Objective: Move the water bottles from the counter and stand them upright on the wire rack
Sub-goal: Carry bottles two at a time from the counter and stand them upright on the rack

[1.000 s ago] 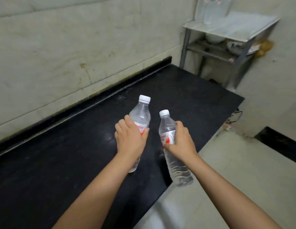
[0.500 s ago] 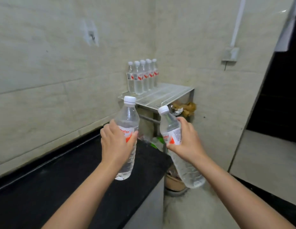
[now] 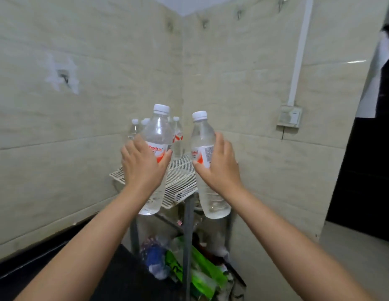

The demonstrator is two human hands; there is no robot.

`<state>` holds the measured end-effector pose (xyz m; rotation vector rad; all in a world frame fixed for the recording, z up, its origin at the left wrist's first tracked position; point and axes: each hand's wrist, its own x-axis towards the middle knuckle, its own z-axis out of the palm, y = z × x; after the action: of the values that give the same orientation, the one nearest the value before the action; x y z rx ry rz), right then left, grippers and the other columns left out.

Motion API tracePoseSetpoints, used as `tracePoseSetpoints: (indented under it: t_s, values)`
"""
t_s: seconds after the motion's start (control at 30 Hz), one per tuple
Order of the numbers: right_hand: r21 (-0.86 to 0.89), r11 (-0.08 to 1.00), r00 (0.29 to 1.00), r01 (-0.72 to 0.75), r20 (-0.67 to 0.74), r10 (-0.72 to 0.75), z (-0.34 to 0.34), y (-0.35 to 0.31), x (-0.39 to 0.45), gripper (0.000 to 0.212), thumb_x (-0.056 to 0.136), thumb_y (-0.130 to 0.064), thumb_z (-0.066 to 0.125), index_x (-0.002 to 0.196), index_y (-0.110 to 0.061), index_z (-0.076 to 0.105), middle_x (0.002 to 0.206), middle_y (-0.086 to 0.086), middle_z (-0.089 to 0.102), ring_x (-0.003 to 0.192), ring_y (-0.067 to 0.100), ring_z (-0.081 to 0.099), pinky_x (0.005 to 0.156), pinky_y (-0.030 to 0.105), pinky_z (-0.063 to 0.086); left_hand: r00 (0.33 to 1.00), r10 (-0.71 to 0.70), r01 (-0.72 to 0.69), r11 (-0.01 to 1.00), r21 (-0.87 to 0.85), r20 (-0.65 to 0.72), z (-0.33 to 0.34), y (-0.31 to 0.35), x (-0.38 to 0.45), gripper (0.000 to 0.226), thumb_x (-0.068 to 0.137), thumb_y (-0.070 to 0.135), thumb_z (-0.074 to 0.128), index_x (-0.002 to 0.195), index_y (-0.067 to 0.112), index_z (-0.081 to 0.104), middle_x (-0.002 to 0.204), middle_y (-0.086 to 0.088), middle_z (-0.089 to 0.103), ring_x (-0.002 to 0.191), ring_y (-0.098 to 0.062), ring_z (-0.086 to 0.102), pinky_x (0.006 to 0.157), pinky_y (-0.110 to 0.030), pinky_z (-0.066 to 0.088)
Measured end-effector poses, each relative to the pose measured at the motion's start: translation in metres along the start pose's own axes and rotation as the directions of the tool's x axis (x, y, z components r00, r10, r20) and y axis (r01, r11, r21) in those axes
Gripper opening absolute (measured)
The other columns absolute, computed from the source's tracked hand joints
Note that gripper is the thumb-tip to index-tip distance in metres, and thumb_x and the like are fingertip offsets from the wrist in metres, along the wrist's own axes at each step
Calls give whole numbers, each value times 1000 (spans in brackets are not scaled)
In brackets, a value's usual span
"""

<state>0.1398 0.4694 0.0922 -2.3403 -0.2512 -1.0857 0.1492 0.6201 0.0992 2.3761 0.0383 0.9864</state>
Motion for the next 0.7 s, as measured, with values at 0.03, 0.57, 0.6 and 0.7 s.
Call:
tracePoseSetpoints:
  t_s: [0.03,0.57,0.6,0.7]
  values:
    - [-16,999,999,31,-33,-31,10,7,17,71,82,-26,60,138,0,25,123,26,46,112,38,46,92,41,43,1000,-6,6,1000,-1,-7,13,3,15,74,85,42,58,131,-8,31,128,-28,41,116,-39,37,98,-43,31]
    - [327,936,963,133,179,-199,214,150,205,81,72,-51,40,134,-1,26,128,28,43,117,40,45,97,44,42,948,-262,282,955,94,-182,222,-31,171,77,84,50,54,138,2,27,132,-19,40,118,-32,38,101,-38,32]
    - [372,924,947,83,259,-189,223,155,214,87,72,-54,40,139,-1,22,135,25,35,124,38,38,102,41,37,938,-288,307,949,78,-194,232,-34,180,77,85,48,55,139,2,26,134,-19,38,120,-32,36,103,-37,30]
    - [447,893,889,57,383,-249,251,170,234,86,82,-45,56,143,-3,13,142,19,24,130,29,29,104,30,29,898,-401,401,915,-37,-181,253,-42,195,77,86,40,58,141,2,21,137,-18,33,126,-29,28,105,-32,23]
